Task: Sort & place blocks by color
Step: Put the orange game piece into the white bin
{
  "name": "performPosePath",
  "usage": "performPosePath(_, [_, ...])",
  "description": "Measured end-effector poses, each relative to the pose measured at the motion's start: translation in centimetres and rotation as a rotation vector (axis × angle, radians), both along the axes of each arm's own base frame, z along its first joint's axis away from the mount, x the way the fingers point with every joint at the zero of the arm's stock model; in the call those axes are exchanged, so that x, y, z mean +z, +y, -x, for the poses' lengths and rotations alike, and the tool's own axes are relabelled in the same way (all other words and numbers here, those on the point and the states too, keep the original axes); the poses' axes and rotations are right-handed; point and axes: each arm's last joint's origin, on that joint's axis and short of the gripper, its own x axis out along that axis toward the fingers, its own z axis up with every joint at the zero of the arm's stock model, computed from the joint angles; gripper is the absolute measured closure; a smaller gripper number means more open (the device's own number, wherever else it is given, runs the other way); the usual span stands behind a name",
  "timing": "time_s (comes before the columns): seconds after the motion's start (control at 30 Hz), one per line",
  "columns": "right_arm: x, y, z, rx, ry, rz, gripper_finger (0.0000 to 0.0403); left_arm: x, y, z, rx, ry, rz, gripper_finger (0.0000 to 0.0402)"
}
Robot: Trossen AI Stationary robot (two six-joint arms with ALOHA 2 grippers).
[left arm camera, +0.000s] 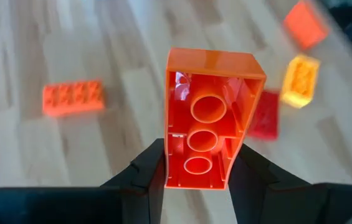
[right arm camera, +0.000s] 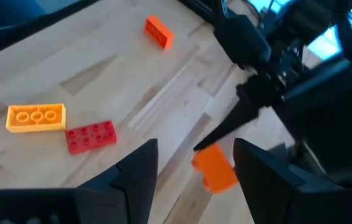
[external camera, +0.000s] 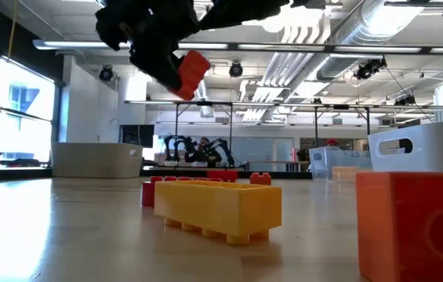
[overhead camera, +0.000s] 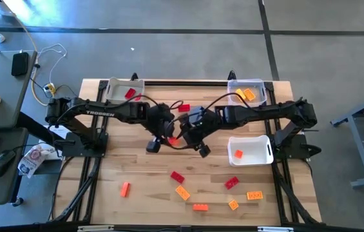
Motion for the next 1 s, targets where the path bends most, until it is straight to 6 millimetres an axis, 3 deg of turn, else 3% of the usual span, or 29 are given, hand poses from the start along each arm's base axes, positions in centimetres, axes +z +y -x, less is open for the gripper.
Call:
performPosePath(0.2, [0.1,0.2,-0.1,0.005,-0.01,-0.001,0.0208,0.8,-0.3,-0.8,-0.058,-0.116,0.091,0.0291])
performPosePath(0.73, [-0.1,0.2,0.1,0.02,0.013,-0.014,0.0213,1.6,-0.8,-1.7,-0.104,-0.248,0.041,0.029])
performPosePath(1.0, [-0.2,0.3,0.1,0.036,0.017,-0.002,0.031,1.9,-0.8,-1.9,-0.113,-0.284,0.039,0.0289])
